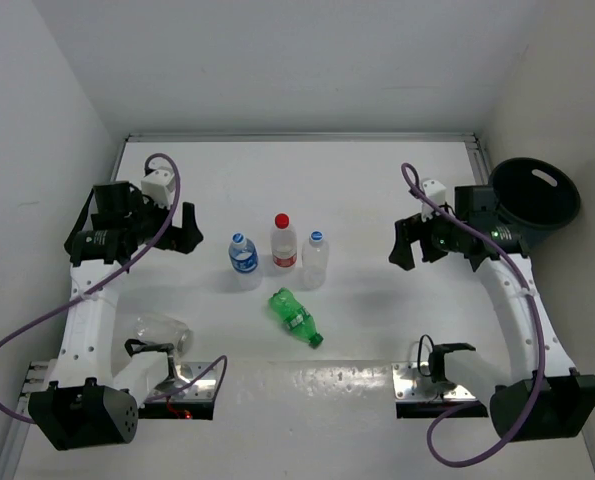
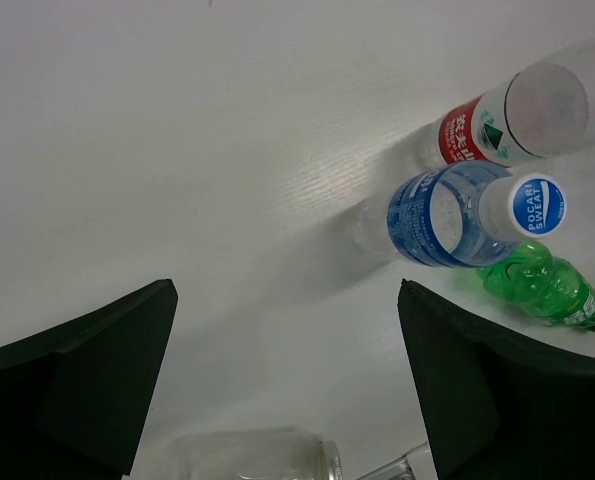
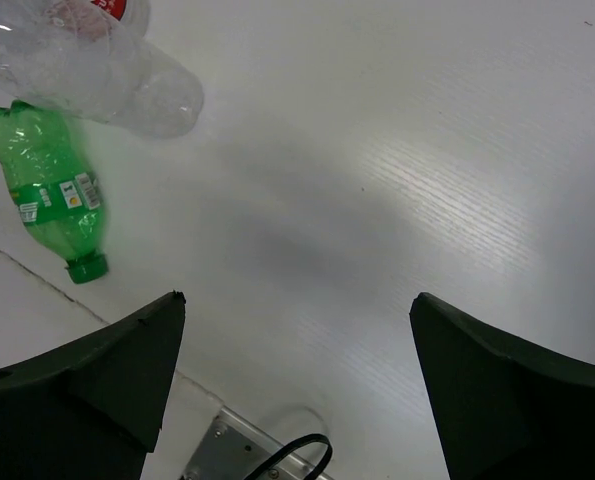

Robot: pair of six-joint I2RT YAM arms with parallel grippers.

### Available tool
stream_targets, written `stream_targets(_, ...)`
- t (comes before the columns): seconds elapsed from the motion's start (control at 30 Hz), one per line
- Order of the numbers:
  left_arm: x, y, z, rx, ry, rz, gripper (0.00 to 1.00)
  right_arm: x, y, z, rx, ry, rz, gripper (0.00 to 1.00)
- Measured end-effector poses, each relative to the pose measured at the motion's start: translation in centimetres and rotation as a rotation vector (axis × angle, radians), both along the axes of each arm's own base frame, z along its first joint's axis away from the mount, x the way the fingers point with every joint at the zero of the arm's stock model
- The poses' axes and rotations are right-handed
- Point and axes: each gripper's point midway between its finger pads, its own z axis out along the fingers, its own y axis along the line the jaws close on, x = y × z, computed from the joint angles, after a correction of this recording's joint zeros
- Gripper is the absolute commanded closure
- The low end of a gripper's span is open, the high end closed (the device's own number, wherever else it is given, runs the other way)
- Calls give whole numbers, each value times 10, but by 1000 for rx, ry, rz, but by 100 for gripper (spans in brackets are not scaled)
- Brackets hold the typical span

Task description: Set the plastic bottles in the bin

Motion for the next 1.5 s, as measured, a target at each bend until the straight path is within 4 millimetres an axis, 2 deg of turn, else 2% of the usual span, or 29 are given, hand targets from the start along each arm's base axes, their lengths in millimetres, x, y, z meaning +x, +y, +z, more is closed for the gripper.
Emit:
stream_targets(0.17, -1, -4, 1, -12, -5, -22, 0, -1, 9, -4, 15, 20, 39, 8)
stream_targets(0.37, -3, -10, -1, -27, -3, -58, 0, -8, 34, -3, 62, 29, 145, 6)
stream_targets(0.53, -4, -14, 1, -46, -7, -80, 0, 0, 66, 3, 89, -58, 244, 0)
stream_targets(0.77, -5, -19, 2, -65, -9, -100, 0, 10, 117, -11, 112, -138, 356, 1)
stream_targets(0.8, -5, -19, 2, -66, -9, -102, 0, 14, 124, -12, 114, -151, 364, 8)
stream_targets(0.9, -6, -20, 2, -67, -9, -103, 0, 22, 141, -9, 128, -180, 375, 19)
stream_targets(1.07, -6, -20, 2, -71, -9, -107, 0, 33, 163, 8, 143, -246, 396, 21)
stream_targets(1.2, -6, -21, 1, -76, -6, -112, 0, 34, 176, 17, 144, -291, 430, 24)
stream_targets(1.37, -7, -22, -2, -78, 1, -112, 0, 36, 187, 16, 137, -305, 457, 30)
stream_targets(1.5, -7, -22, -3, -79, 5, -112, 0, 37, 190, 11, 130, -297, 464, 38)
